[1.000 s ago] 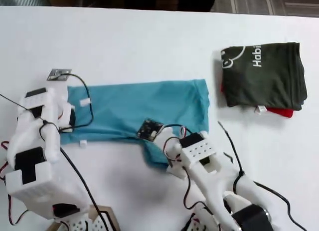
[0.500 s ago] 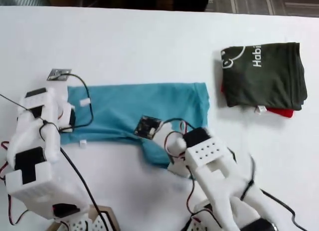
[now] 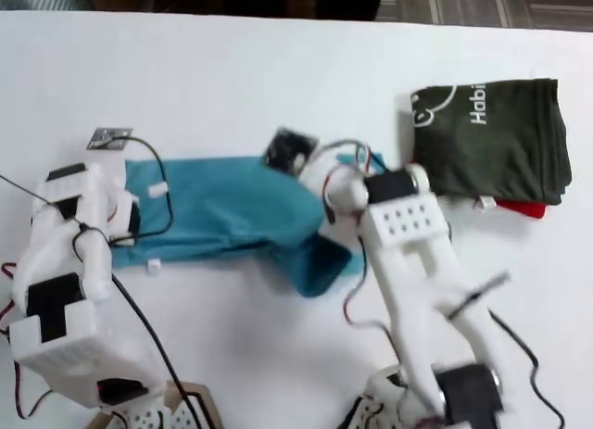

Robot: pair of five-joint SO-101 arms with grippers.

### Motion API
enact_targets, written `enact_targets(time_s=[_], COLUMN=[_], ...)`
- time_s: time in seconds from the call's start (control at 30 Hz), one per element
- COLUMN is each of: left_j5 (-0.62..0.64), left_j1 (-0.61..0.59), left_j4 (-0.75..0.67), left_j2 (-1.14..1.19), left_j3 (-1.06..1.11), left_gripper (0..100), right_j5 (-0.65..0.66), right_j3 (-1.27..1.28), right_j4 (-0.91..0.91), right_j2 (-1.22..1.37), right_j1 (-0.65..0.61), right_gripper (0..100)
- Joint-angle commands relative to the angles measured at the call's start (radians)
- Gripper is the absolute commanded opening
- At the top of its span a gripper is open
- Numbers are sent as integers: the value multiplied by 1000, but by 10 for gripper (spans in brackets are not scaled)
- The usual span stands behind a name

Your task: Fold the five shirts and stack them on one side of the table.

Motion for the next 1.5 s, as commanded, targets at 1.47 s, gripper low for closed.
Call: enact_targets(time_s=[1.47], left_j5=[55], left_j1=[-38], left_j4=[-14], left_j2=[6], left_j3=[7], left_gripper=[25], right_j5=[-72], right_j3=[54], right_j4=[22], right_j2=[48], right_j1=[-12], right_gripper=[23])
